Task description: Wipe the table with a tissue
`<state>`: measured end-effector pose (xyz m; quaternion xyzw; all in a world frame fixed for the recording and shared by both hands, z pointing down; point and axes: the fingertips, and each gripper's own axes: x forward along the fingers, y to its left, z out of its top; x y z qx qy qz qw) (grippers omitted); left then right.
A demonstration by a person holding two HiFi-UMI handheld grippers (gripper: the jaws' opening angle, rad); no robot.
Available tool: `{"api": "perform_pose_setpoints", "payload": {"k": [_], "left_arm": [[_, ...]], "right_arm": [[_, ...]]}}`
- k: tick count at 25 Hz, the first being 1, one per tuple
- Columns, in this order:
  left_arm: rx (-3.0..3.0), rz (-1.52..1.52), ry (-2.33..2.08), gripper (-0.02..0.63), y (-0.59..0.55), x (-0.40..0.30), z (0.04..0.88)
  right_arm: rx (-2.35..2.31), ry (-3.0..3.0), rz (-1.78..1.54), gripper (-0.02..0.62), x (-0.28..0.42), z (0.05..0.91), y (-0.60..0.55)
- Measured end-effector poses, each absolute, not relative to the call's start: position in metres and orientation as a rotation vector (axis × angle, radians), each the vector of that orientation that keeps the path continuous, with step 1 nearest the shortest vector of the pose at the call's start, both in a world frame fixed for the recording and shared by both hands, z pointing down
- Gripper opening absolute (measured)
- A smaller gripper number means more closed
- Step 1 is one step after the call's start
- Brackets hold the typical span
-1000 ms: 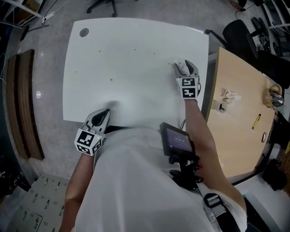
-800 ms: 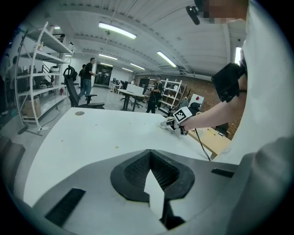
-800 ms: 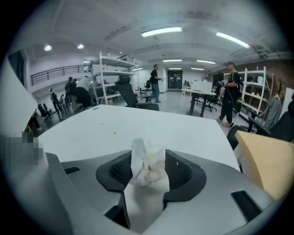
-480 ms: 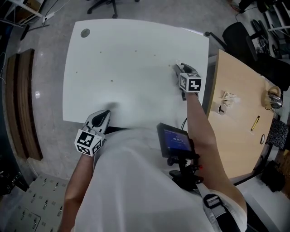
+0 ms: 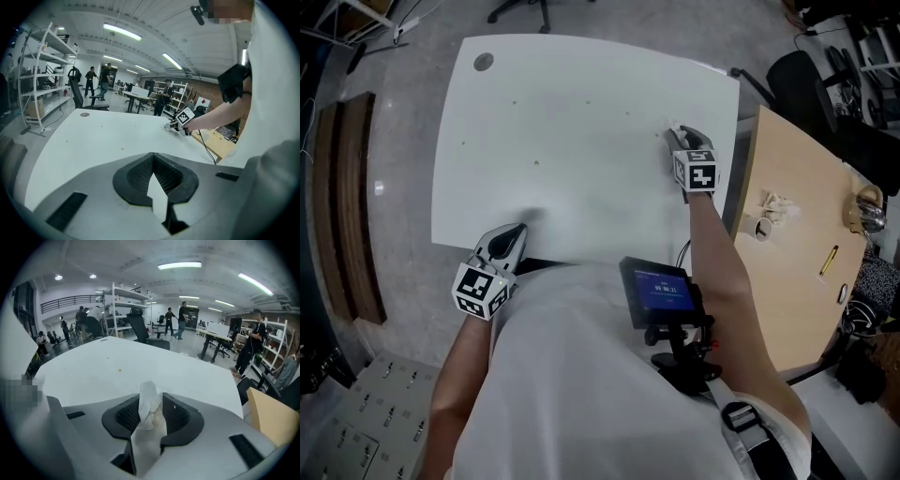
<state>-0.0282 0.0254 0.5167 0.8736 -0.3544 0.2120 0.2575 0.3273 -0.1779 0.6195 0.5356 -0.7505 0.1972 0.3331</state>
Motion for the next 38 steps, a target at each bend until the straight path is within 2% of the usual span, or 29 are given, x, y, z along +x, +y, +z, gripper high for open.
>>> {"api": "perform_pose_setpoints", "payload": {"k": [11,18,23,29,32,38], "left_arm": [[2.389,0.574,-0.945,0.003,0.027,-0.022,0.513],[2.385,0.58,-0.945,0.003,0.03,-0.023,0.514],[2.386,0.574,-0.958,0.003,0.029,-0.022,0.512],[2.38,0.576,-0.973,0.003,0.034,-0.02,0.511],[2.373,0.579,-0.987,0.003,0.036,-0.021,0.511],[2.373,0.579,-0.994,0.003,0.036,-0.017,0.51]], "right_arm": [[1.128,-1.985,0.267,0.117,0.275,0.621,-0.16],[0.868,-2.225,0.426,0.117,0.225,0.616,-0.127],[1.216,-2.268,0.641,0.118,0.272,0.601,-0.139],[1.439,-2.052,0.622,0.118,0.331,0.613,-0.159],[1.388,-2.035,0.529,0.118,0.311,0.618,-0.157],[1.144,-2.113,0.355,0.118,0.225,0.619,-0.132]]}}
